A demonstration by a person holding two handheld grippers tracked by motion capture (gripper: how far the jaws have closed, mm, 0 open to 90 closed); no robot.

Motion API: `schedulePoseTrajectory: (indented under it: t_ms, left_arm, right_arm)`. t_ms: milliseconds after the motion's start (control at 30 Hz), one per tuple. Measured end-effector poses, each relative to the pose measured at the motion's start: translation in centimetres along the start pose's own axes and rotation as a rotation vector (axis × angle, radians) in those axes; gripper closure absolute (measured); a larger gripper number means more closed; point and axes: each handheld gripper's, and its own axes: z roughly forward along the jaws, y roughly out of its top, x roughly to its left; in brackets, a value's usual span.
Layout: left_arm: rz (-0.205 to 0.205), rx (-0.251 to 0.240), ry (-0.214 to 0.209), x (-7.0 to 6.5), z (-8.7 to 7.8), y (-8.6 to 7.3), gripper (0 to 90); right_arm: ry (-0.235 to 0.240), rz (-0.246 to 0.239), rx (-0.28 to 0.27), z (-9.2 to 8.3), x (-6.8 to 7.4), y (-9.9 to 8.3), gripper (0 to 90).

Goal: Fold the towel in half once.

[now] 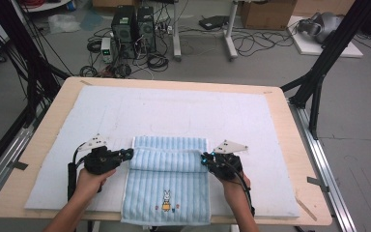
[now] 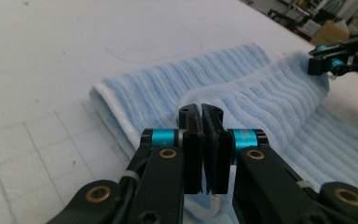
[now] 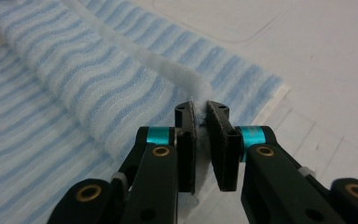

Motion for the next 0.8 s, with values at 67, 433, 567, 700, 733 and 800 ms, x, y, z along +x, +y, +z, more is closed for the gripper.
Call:
schedulePoseTrajectory:
  t_ms: [67,433,567,700,733,800]
  left_arm:
    - [0.003,0.021,-0.006,-0.2,-0.2,-0.3,86.2]
    - [-0.068,-0.005,0.095,1.7,-0.8,0.5,52.9]
    - [-0.078,0.015,0.087,2.5,0.3,0.8,56.9]
    - [-0.054,0.045,0.091,2.7,2.1,1.0,63.9]
    - [-0.055,0.045,0.1,2.8,2.4,1.0,64.2]
    - [-0.048,0.064,0.104,2.9,3.0,1.1,63.9]
  right_arm:
    - [0.007,0.002,0.013,-0.2,0.2,-0.3,81.8]
    - [-0.018,0.12,-0.034,-1.3,-0.6,-0.6,54.3]
    - [-0.056,0.151,-0.055,-0.8,-1.8,-0.3,54.7]
    - [-0.058,0.15,-0.034,0.2,-2.4,-0.1,56.9]
    - [-0.059,0.149,-0.033,0.4,-2.5,-0.1,57.8]
    - [-0.053,0.152,-0.027,0.8,-2.8,0.0,59.2]
